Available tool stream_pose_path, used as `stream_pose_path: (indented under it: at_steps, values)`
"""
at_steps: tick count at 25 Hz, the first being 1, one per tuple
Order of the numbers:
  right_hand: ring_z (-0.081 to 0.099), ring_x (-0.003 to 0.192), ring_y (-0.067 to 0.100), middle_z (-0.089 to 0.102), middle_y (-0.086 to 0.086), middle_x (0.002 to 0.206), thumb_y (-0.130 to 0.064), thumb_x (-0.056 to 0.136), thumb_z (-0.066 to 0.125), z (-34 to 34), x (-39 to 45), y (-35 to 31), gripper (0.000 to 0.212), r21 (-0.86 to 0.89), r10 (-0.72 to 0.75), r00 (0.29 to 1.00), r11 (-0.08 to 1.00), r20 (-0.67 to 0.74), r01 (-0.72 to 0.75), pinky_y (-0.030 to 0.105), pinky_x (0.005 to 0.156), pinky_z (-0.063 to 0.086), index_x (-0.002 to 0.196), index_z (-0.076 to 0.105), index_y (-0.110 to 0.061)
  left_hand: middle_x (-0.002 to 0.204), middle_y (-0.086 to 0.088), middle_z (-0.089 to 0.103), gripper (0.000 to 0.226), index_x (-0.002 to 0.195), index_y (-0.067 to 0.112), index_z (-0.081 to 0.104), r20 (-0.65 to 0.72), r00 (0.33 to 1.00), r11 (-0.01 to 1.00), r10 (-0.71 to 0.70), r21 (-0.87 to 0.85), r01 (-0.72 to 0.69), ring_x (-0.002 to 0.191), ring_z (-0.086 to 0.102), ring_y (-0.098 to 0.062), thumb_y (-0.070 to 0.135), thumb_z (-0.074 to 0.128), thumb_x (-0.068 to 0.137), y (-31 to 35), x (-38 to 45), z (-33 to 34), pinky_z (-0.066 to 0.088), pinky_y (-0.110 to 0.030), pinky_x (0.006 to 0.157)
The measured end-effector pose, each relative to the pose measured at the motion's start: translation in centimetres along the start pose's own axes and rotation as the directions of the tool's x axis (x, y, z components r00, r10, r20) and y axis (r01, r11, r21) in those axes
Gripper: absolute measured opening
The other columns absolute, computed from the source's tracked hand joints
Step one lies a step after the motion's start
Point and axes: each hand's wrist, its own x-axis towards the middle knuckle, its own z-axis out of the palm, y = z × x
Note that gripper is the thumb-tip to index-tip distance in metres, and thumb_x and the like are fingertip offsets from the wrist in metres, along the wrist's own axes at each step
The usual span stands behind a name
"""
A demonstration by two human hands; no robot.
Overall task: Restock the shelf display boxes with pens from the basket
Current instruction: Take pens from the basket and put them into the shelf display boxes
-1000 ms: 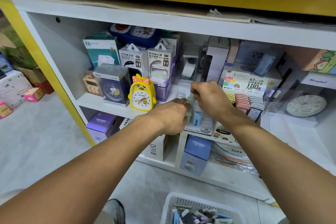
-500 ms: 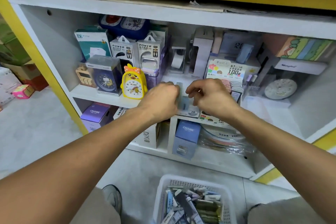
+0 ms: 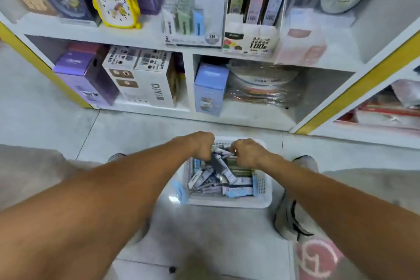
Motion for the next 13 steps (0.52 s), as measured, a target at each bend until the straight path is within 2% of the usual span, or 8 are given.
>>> stream_pose_path:
  at_steps: [2, 4, 7, 9, 11, 13]
  values:
    - [0.057, 0.120, 0.035, 0.059, 0.018, 0.134, -0.008, 0.089, 0.055, 4.2, 0.5, 2.0, 0.044, 0.064, 0.079, 0.996, 0.995, 0.049, -0.082, 0.036, 0.094, 0.048, 0.133, 0.053, -0.005, 0.115, -0.016, 0.064, 0.030, 0.110, 0.005, 0.062, 0.026, 1.000, 1.000, 0.006, -0.015, -0.005, 0.097, 0.062, -0.030, 0.013, 0.070, 0.083, 0.3, 1.8, 4.0, 0.051, -0.035, 0.074]
    - [0.053, 0.126, 0.036, 0.051, 0.022, 0.141, -0.003, 0.091, 0.054, 7.3, 0.7, 3.6, 0.050, 0.133, 0.172, 0.983, 0.975, 0.064, -0.180, 0.038, 0.101, 0.046, 0.139, 0.043, -0.001, 0.126, -0.017, 0.057, 0.043, 0.122, 0.004, 0.054, -0.013, 0.999, 0.999, 0.033, 0.012, -0.033, 0.110, 0.057, -0.031, 0.009, 0.068, 0.082, 0.3, 3.3, 7.0, 0.051, -0.037, 0.083]
    - [0.045, 0.134, 0.036, 0.022, 0.016, 0.159, 0.006, 0.089, 0.050, 10.1, 1.2, 4.6, 0.073, 0.220, 0.277, 0.961, 0.937, 0.003, -0.271, 0.042, 0.105, 0.045, 0.155, 0.020, -0.004, 0.149, -0.014, 0.035, 0.079, 0.146, 0.007, 0.031, -0.117, 0.989, 0.987, 0.096, 0.136, -0.080, 0.133, 0.039, -0.031, 0.012, 0.074, 0.080, 0.5, 5.2, 9.5, 0.044, -0.044, 0.098]
    - [0.040, 0.139, 0.034, 0.010, 0.011, 0.165, 0.010, 0.088, 0.049, 11.3, 1.8, 4.9, 0.081, 0.200, 0.296, 0.954, 0.938, -0.041, -0.283, 0.041, 0.107, 0.044, 0.158, 0.012, -0.008, 0.154, -0.011, 0.028, 0.090, 0.152, 0.009, 0.022, -0.157, 0.975, 0.975, 0.157, 0.179, -0.128, 0.140, 0.029, -0.030, 0.007, 0.073, 0.078, 1.2, 6.5, 10.4, 0.036, -0.045, 0.107]
    - [0.039, 0.138, 0.033, 0.014, 0.014, 0.163, 0.007, 0.089, 0.051, 11.8, 2.6, 5.2, 0.077, 0.109, 0.273, 0.958, 0.959, -0.084, -0.263, 0.039, 0.108, 0.041, 0.156, 0.015, -0.005, 0.155, -0.011, 0.027, 0.087, 0.152, 0.009, 0.021, -0.165, 0.963, 0.962, 0.213, 0.210, -0.177, 0.142, 0.027, -0.030, 0.007, 0.070, 0.080, 2.2, 7.8, 11.0, 0.032, -0.046, 0.111]
    - [0.043, 0.131, 0.032, 0.031, 0.018, 0.153, -0.001, 0.092, 0.054, 11.9, 3.3, 5.0, 0.060, 0.016, 0.217, 0.969, 0.976, -0.116, -0.217, 0.037, 0.104, 0.041, 0.147, 0.031, -0.001, 0.152, -0.012, 0.031, 0.081, 0.150, 0.010, 0.024, -0.158, 0.967, 0.961, 0.202, 0.224, -0.164, 0.140, 0.029, -0.031, 0.013, 0.069, 0.083, 3.2, 8.9, 11.5, 0.035, -0.048, 0.110]
